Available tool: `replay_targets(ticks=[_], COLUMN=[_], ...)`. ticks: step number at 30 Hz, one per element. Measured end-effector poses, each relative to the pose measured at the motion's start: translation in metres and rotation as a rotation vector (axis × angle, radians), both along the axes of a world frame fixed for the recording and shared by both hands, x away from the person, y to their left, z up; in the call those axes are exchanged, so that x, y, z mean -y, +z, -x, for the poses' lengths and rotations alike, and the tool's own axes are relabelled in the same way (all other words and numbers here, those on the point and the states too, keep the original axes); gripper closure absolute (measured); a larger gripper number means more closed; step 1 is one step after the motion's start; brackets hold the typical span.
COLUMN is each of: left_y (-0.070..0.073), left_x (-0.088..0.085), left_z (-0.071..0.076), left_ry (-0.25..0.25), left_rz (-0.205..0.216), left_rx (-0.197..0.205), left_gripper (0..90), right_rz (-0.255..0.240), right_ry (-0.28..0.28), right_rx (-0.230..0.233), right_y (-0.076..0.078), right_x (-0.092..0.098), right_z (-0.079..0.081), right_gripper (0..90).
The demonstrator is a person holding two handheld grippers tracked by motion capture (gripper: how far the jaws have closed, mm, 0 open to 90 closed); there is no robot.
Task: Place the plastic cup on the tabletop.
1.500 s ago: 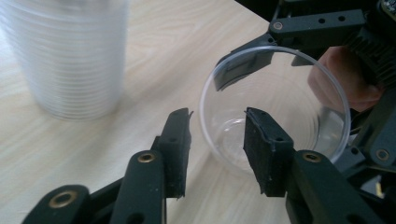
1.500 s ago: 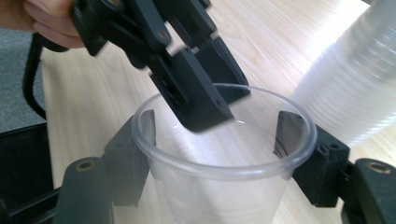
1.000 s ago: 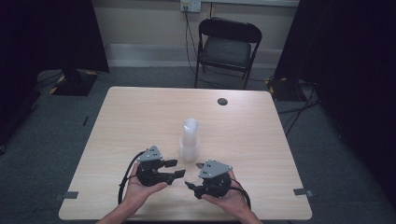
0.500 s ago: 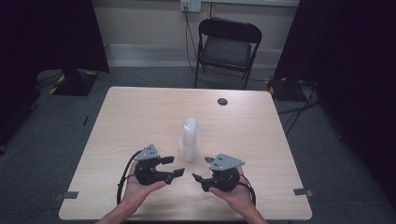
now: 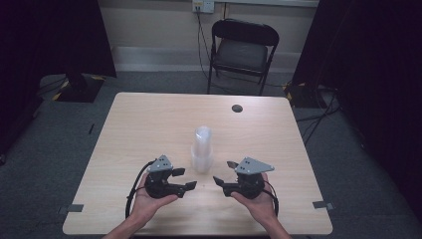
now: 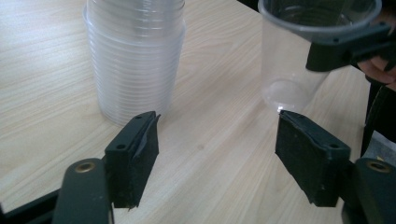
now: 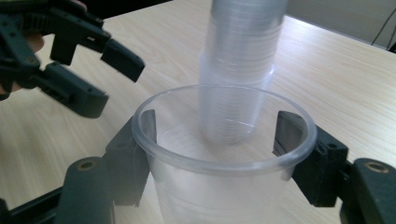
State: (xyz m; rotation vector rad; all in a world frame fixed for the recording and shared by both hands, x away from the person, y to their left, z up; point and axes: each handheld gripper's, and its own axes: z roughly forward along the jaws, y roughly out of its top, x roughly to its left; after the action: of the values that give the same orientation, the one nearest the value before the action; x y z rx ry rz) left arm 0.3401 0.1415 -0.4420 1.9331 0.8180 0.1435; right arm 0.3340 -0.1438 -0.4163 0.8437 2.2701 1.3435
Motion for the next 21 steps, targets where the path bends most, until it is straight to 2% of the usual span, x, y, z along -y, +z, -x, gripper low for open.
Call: replay_targets(ticks=[3,7,12,19,20,21], left_y=[-0.002,-0.004,-0.003,0.001,0.003,0.004], left_x=[0.001,0.0,0.001,0.004,0.003,0.003], left_z=[0.0,-0.001,-0.001,-0.001,-0.001,-0.001], left_ry=[0.001,0.01,0.03,0.031,0.028,0.022], left_rz=[-0.012,-0.022,-0.033,-0.069,-0.081,-0.103], left_rx=[0.001,-0.003,-0.023,-0.004,-0.015,-0.008], left_gripper=[29.1,29.5,28.9,27.9,27.9,27.9], right_rz=[-0.014,-0.001,-0.021,-0.028,-0.02,-0.02], right_ry=[-0.018,-0.038,-0.062,-0.087,-0.09,-0.091], right_rx=[-0.004,-0.001,-0.004,-0.004,-0.004,-0.005], right_y=[0.001,0.003,0.006,0.008,0.008,0.008], right_x=[0.004,0.007,0.013,0.022,0.022,0.021], right_z=[-0.003,-0.008,-0.011,-0.024,-0.027,-0.028], right_gripper=[30.0,29.9,29.8,29.9,29.9,29.9])
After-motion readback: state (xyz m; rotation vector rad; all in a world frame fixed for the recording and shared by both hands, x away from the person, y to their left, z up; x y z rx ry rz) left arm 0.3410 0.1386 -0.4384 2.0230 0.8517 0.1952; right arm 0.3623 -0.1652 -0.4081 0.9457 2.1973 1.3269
